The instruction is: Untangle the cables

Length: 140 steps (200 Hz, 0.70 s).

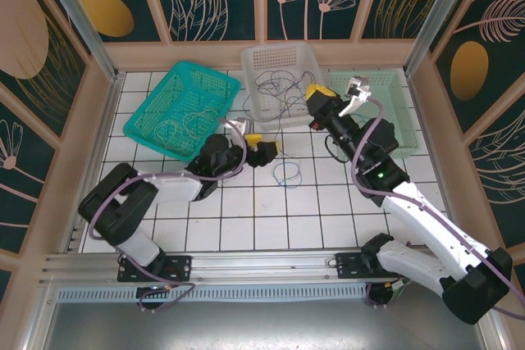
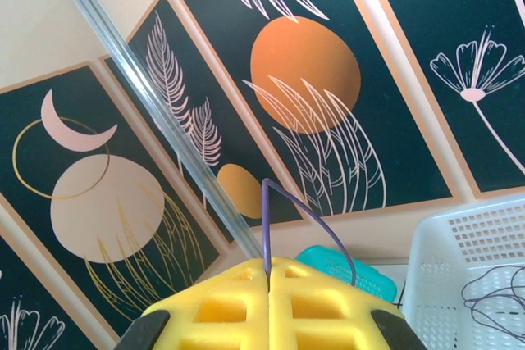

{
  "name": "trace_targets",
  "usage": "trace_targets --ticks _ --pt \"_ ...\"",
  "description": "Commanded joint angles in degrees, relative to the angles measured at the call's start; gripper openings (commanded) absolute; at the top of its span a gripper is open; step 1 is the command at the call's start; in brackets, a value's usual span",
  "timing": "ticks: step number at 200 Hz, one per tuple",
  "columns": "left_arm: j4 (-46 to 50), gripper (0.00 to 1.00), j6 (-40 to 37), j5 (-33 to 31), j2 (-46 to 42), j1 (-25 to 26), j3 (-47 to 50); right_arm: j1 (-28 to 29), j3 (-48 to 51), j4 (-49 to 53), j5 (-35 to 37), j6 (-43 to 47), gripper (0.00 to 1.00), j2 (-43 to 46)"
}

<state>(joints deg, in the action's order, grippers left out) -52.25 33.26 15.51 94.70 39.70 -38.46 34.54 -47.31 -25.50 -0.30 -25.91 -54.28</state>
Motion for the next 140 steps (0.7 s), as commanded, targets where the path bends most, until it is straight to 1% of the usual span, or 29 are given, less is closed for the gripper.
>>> trace_targets --ticks 1,28,45,57,87,98,114,123,131,140 --pt "-3.9 0.84 -0.7 4.2 5.0 -0.1 -3.6 -0.4 -0.8 -2.6 -1.3 -1.0 0.0 2.8" --pt "-6.7 0.77 1.3 7.0 8.6 0.0 -5.6 -0.5 -0.9 -1.4 -1.0 -0.5 0.0 3.9" --pt "-7.3 0.73 1.7 7.3 10.2 -0.1 -6.7 -0.6 -0.8 -1.0 -1.1 -0.5 0.0 4.1" --pt "-6.3 0.67 1.6 6.9 10.9 0.0 -7.7 -0.7 -0.4 -1.1 -1.5 -0.7 0.0 4.2" --pt "-5.6 0.56 1.4 7.6 11.7 0.0 -9.8 -0.9 0.7 -1.2 -1.6 -1.3 0.0 4.8" --pt "-5.6 0.47 1.5 7.9 11.9 0.0 -10.2 -1.1 1.0 -1.3 -1.5 -1.5 0.0 5.1" --pt "-5.3 0.23 1.3 7.8 12.0 0.0 -10.4 -1.4 1.2 -0.8 -1.3 -1.5 0.0 5.5" --pt "-3.8 0.12 0.7 6.8 11.6 0.0 -10.7 -1.6 1.2 0.0 -1.2 -1.2 0.0 5.7" --pt "-1.1 0.07 -0.6 5.0 10.9 0.0 -10.9 -1.7 1.0 1.2 -0.6 -0.7 0.0 5.9" --pt "3.1 0.06 -2.8 2.4 9.7 -0.1 -11.5 -1.8 0.6 3.7 0.3 0.1 0.0 6.2"
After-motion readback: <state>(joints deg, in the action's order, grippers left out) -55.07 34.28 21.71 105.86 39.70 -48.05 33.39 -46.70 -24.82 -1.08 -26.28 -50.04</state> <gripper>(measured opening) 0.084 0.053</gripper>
